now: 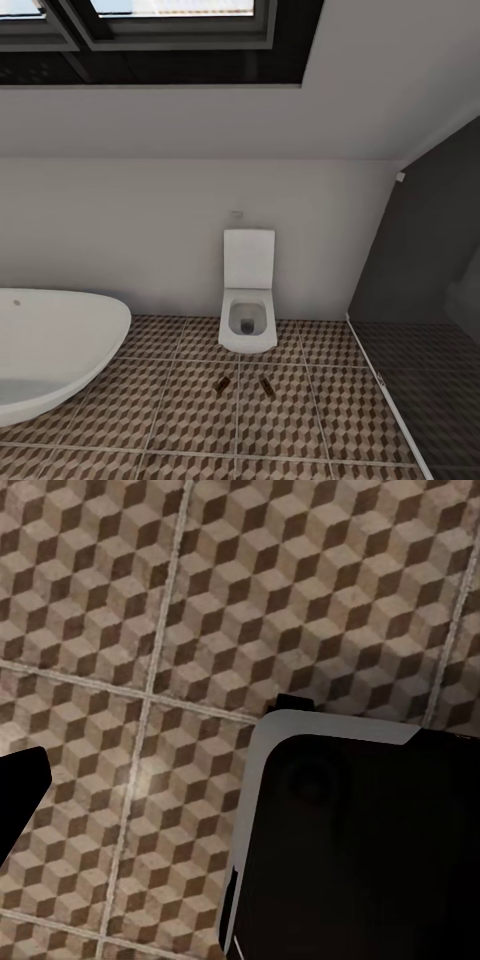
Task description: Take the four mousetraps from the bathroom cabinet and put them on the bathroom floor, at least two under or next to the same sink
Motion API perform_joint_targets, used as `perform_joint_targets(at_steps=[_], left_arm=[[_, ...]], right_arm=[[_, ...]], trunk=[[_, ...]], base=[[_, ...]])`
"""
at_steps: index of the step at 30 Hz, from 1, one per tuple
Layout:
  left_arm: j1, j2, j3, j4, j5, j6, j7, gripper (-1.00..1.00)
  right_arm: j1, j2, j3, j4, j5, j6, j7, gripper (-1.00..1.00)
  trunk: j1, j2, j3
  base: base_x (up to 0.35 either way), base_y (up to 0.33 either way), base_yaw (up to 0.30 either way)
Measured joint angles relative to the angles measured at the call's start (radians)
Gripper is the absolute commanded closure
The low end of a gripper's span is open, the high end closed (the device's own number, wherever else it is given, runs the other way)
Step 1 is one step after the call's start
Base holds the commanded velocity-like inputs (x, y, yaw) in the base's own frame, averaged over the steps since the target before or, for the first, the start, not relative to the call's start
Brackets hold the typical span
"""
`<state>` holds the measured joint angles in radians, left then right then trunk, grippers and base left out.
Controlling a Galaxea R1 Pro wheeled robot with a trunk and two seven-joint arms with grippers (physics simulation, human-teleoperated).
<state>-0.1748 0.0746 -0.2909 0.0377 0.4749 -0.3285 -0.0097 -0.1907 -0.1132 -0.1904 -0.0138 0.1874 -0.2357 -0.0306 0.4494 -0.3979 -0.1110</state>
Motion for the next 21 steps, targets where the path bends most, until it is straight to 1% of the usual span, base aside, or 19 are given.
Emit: perform_joint_targets(at_steps=[21], left_arm=[[0.000, 0.000, 0.000, 0.000, 0.000, 0.000, 0.000, -1.00]], right_arm=[[0.000, 0.000, 0.000, 0.000, 0.000, 0.000, 0.000, -1.00]], trunk=[[0.000, 0.000, 0.000]], base=[[0.000, 0.000, 0.000]])
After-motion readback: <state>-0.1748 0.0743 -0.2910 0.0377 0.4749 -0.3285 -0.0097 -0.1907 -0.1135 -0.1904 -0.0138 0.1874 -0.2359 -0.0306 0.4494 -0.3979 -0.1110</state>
